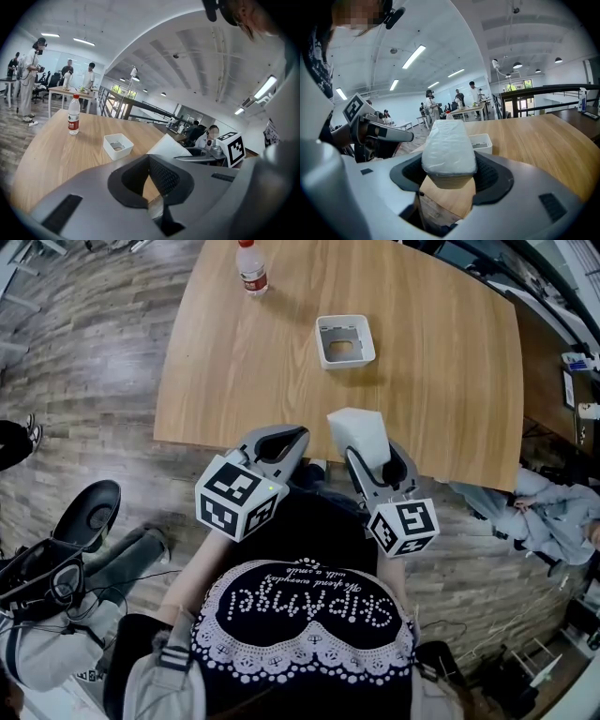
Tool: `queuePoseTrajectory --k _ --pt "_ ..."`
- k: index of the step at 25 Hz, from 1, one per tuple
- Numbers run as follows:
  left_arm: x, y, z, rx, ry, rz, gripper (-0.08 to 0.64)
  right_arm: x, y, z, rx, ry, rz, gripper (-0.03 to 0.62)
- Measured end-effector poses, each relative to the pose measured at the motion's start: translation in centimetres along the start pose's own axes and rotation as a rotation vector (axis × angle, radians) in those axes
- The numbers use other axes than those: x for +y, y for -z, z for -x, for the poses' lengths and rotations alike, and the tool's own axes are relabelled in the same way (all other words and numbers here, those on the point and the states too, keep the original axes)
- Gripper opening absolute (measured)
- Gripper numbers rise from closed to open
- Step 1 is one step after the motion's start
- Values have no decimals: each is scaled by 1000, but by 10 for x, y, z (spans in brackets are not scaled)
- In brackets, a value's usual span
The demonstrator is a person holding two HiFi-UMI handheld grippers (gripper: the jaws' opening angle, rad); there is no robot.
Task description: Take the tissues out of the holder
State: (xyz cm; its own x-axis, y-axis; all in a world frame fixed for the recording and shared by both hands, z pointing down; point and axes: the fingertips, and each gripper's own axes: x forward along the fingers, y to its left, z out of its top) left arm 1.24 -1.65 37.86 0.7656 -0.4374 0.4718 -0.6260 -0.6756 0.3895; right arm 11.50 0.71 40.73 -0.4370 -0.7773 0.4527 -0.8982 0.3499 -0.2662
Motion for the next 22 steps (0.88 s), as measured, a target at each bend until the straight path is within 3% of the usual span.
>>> queuePoseTrajectory --k 22 --pt "0 5 0 -4 -5 20 6 5 3 -1 -11 -54 -46 282"
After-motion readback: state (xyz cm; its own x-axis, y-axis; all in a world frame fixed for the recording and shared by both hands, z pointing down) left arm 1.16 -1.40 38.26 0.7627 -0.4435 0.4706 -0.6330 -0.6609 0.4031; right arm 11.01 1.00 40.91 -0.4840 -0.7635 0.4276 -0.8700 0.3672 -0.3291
